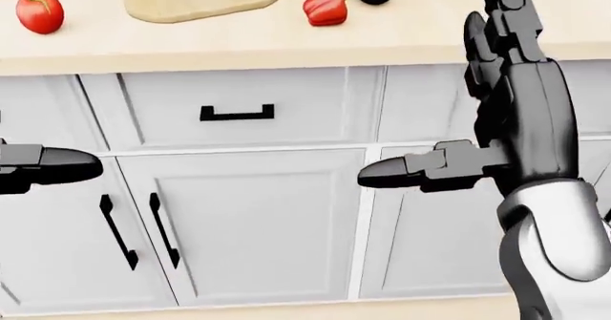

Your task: Place the avocado, onion, tomato and bell pepper on the cutting board.

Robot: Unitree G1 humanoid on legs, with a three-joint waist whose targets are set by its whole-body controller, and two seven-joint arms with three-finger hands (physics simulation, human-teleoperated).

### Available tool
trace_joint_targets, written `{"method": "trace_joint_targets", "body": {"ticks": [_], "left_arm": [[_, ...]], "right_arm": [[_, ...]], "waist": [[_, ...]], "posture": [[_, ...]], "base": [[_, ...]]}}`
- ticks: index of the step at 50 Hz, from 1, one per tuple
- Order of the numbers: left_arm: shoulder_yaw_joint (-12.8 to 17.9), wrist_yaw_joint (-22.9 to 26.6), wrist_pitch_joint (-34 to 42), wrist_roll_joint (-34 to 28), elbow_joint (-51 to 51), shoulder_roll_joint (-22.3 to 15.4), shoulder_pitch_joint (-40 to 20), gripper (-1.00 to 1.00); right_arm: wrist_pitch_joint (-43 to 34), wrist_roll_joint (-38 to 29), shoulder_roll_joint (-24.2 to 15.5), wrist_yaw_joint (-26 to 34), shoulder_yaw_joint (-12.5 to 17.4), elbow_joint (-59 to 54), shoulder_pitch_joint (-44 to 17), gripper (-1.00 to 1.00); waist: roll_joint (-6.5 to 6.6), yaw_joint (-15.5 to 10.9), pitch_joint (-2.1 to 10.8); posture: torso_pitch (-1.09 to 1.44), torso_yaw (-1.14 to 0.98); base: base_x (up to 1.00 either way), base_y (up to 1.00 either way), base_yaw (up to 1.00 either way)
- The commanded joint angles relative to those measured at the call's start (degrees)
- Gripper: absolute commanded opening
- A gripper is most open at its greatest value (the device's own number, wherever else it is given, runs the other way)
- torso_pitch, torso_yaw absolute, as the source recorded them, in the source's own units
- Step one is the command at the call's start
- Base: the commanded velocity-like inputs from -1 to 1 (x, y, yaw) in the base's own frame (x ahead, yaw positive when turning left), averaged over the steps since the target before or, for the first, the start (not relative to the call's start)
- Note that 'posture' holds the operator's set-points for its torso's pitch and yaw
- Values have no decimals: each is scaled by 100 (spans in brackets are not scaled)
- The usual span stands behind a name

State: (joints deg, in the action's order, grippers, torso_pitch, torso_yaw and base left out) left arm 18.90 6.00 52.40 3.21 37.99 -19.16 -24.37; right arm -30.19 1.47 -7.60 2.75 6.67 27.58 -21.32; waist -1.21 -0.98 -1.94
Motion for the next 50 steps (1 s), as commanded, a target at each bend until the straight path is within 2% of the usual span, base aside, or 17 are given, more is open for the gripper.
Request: {"method": "trace_joint_targets", "body": {"ticks": [1, 3, 12, 17, 18, 20, 23, 28, 30, 34, 35, 37, 43, 46, 48, 49, 50], "left_arm": [[55, 32, 58, 62, 188, -163, -201, 100], [117, 38, 130, 101, 223, -238, -255, 100], [267, 68, 217, 139, 344, -384, -211, 100], [397, 119, 366, 172, 521, -485, -171, 100], [441, 130, 402, 180, 548, -513, -168, 100], [510, 152, 457, 187, 602, -570, -151, 100], [577, 151, 588, 227, 692, -624, -191, 100], [576, 136, 596, 238, 648, -686, -251, 100], [577, 141, 612, 247, 652, -703, -263, 100], [567, 134, 614, 250, 643, -719, -280, 100], [566, 130, 601, 250, 637, -709, -273, 100], [560, 122, 574, 245, 638, -687, -249, 100], [565, 154, 610, 220, 669, -723, -241, 100], [594, 174, 623, 212, 693, -731, -223, 100], [588, 183, 599, 191, 693, -725, -201, 100], [589, 192, 592, 178, 698, -728, -184, 100], [600, 200, 597, 171, 711, -726, -174, 100]], "right_arm": [[-20, 12, -61, -36, 82, 213, -151, 100], [-12, 12, -68, -44, 76, 230, -157, 100], [-190, 69, -137, -94, 115, 492, -241, 100], [-214, 119, -140, -115, 149, 523, -306, 100], [-224, 131, -145, -124, 153, 540, -317, 100], [-230, 149, -148, -143, 152, 549, -325, 100], [-249, 180, -154, -148, 151, 583, -337, 100], [-261, 193, -179, -153, 147, 605, -321, 100], [-258, 173, -187, -133, 133, 618, -333, 100], [-251, 156, -179, -118, 128, 604, -346, 100], [-216, 146, -175, -111, 121, 587, -329, 100], [-200, 147, -164, -114, 131, 577, -324, 100], [-185, 161, -154, -114, 147, 622, -268, 100], [-187, 166, -152, -108, 144, 648, -250, 100], [-187, 168, -147, -114, 146, 645, -249, 100], [-181, 154, -148, -108, 124, 648, -243, 100], [-171, 139, -150, -104, 116, 641, -241, 100]], "waist": [[-51, 8, 170], [-122, 35, -112], [180, 150, 55], [636, 161, 217], [451, 145, 173], [706, 158, 121], [612, 104, 185], [360, 100, -9], [317, 86, 62], [-187, 28, 166], [34, 48, 122], [-87, 79, 83], [95, 144, 81], [355, 162, 80], [734, 183, 176], [727, 213, 248], [623, 150, 139]], "posture": [[0, 0], [0, 0], [0, 0], [0, 0], [0, 0], [0, 0], [0, 0], [0, 0], [0, 0], [0, 0], [0, 0], [0, 0], [0, 0], [0, 0], [0, 0], [0, 0], [0, 0]], "base": [[37, 0, 0], [37, 0, 0], [31, 4, 0], [23, 22, 0], [10, 3, 0], [7, 0, 0], [7, 0, 0], [0, 0, 0], [0, 4, 0], [3, 19, 0], [5, 20, 0], [5, 20, 0], [4, 21, 0], [4, 20, 0], [5, 21, 0], [5, 20, 0], [5, 20, 0]]}}
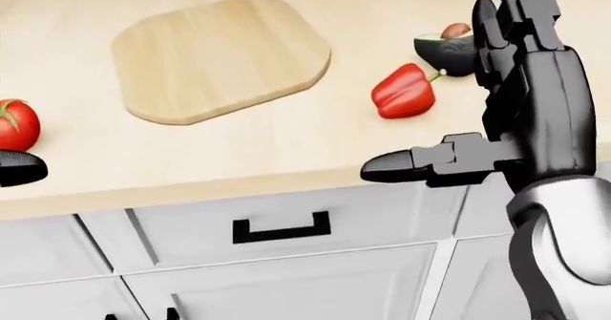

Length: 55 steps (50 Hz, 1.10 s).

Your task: Place the avocado, onion, tomato and bell pepper on the cutting board.

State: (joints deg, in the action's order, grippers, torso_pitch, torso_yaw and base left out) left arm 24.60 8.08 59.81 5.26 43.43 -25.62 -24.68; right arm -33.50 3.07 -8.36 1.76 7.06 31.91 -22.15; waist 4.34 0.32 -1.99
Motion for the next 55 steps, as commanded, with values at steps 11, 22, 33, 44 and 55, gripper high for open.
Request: {"method": "trace_joint_targets", "body": {"ticks": [11, 22, 33, 44, 55], "left_arm": [[-2, -5, -469, -111, 42, 75, 28, 100], [-132, -231, -696, 3, -84, 277, -11, 100], [-143, -254, -649, 32, -45, 230, 7, 100], [-160, -253, -713, -28, -69, 238, 28, 100], [-208, -221, -731, -102, -78, 265, 35, 100]], "right_arm": [[227, -82, -40, 35, 71, 166, -94, 100], [116, -83, -69, 59, 151, 345, -13, 100], [210, -38, -55, 34, 163, 304, 13, 100], [276, -6, -44, 10, 178, 302, 63, 100], [330, -7, -66, -4, 133, 327, 144, 100]], "waist": [[-750, -13, 114], [-242, 46, 52], [-341, 25, -18], [-419, -107, -5], [-473, -86, 93]], "posture": [[0, 0], [0, 0], [0, 0], [0, 0], [0, 0]], "base": [[6, 23, 0], [7, 27, 0], [15, 32, 0], [34, 0, 0], [0, 0, 0]]}}
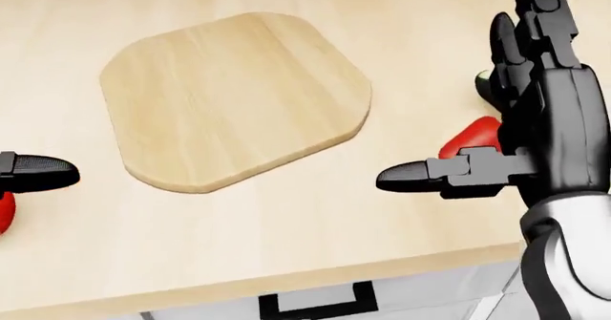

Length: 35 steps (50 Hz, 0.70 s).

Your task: Place the avocado, onion, tomato and bell pepper on the cutting board.

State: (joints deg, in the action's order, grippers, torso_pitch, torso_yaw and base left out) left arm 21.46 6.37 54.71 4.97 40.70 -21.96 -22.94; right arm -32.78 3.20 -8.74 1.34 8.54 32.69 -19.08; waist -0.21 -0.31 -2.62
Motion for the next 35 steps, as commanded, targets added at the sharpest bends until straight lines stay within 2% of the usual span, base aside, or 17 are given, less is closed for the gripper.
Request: {"method": "trace_joint_targets", "body": {"ticks": [1, 3, 6, 8, 10, 12, 13, 14, 16, 17, 18, 19, 24, 31, 33, 35], "left_arm": [[102, -46, -211, -78, 201, -93, -136, 100], [102, -36, -158, -92, 214, -120, -182, 100], [91, -33, -143, -110, 217, -115, -195, 100], [98, -20, -113, -109, 244, -111, -194, 100], [107, -10, -80, -112, 261, -129, -219, 100], [105, -1, -52, -120, 275, -140, -229, 100], [104, 1, -66, -125, 262, -140, -230, 100], [93, 2, -88, -135, 243, -134, -224, 100], [82, 6, -70, -136, 236, -134, -259, 100], [81, 15, -71, -142, 239, -143, -254, 100], [107, 23, -59, -135, 249, -145, -250, 100], [103, 31, -59, -147, 254, -156, -236, 100], [83, 27, -88, -168, 215, -148, -255, 100], [126, -27, -34, -115, 231, -105, -292, 100], [143, -63, 1, -62, 236, -103, -309, 100], [173, -90, 44, 10, 255, -111, -333, 100]], "right_arm": [[271, -45, -29, 62, -28, 255, -153, 100], [306, -76, -20, 86, -13, 227, -133, 100], [304, -77, -4, 101, -1, 241, -125, 100], [309, -86, -4, 112, -3, 248, -116, 100], [297, -86, -6, 116, 8, 255, -128, 100], [298, -66, 6, 114, 18, 265, -123, 100], [288, -65, 1, 117, 19, 271, -120, 100], [233, -31, -2, 108, 45, 309, -156, 100], [220, -18, -10, 88, 61, 302, -155, 100], [254, -15, -8, 81, 59, 282, -144, 100], [257, -11, -8, 74, 56, 291, -136, 100], [264, 6, -4, 55, 73, 277, -144, 100], [303, 76, -11, 12, 75, 258, -154, 100], [345, 64, -24, -1, 53, 226, -142, 100], [377, 68, -20, 9, 57, 212, -119, 100], [363, 76, -21, 19, 65, 241, -108, 100]], "waist": [[-4, -15, 261], [-125, 16, 120], [-148, 13, 176], [-48, 23, 120], [119, 50, 61], [311, 54, 121], [495, 69, 211], [434, 73, 251], [495, 45, 128], [390, -9, 28], [424, 15, 102], [408, 54, 118], [272, 98, 5], [63, 1, 28], [-31, -42, 24], [-203, -90, 46]], "posture": [[0, 0], [0, 0], [0, 0], [0, 0], [0, 0], [0, 0], [0, 0], [0, 0], [0, 0], [0, 0], [0, 0], [0, 0], [0, 0], [0, 0], [0, 0], [0, 0]], "base": [[4, 9, 0], [7, 15, 0], [9, 21, 0], [9, 21, 0], [9, 25, 0], [10, 34, 0], [9, 33, 0], [8, 34, 0], [9, 32, 0], [0, 0, 0], [0, 0, 0], [0, 0, 0], [0, 0, 0], [0, 0, 0], [0, 0, 0], [0, 0, 0]]}}
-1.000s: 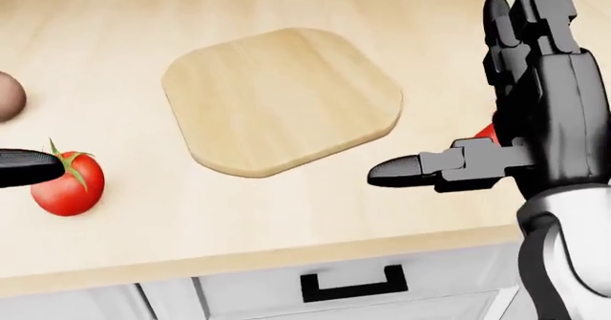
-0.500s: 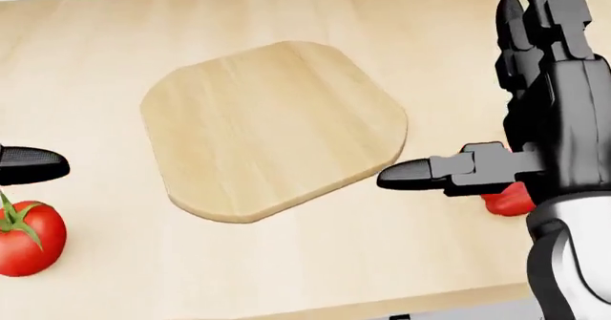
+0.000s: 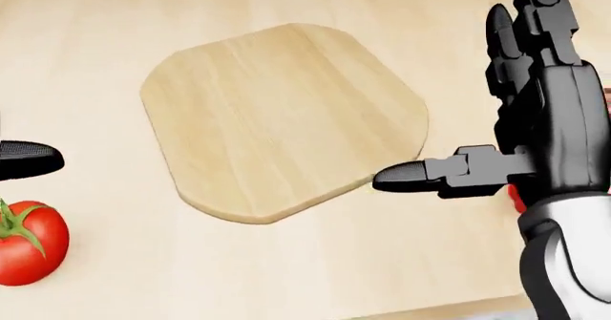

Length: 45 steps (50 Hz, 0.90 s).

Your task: Place the avocado, onion, tomato and bell pepper on the cutting board.

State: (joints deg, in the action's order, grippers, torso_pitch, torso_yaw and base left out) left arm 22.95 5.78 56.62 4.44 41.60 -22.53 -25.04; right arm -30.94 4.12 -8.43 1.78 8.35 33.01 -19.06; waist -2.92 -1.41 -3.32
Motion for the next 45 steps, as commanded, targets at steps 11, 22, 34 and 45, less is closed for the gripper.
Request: {"method": "trace_joint_targets", "body": {"ticks": [11, 22, 34, 45], "left_arm": [[190, -332, -79, 482, -16, -350, -446, 100], [380, -509, -262, 531, -884, -1005, -717, 100], [716, -648, -515, 127, -1672, -1303, -352, 100], [685, -833, -1359, -74, -2510, -1126, -39, 100]], "right_arm": [[217, -11, -44, -13, 98, 210, -59, 100], [354, -44, -13, -8, 105, 194, 84, 100], [343, -8, -31, -2, 163, 264, 147, 100], [330, -36, -35, 0, 160, 281, 166, 100]], "waist": [[357, 145, 236], [363, 181, 253], [387, 193, 238], [394, 181, 251]], "posture": [[0, 0], [0, 0], [0, 0], [0, 0]], "base": [[0, 0, 0], [0, 0, 0], [0, 0, 0], [0, 0, 0]]}}
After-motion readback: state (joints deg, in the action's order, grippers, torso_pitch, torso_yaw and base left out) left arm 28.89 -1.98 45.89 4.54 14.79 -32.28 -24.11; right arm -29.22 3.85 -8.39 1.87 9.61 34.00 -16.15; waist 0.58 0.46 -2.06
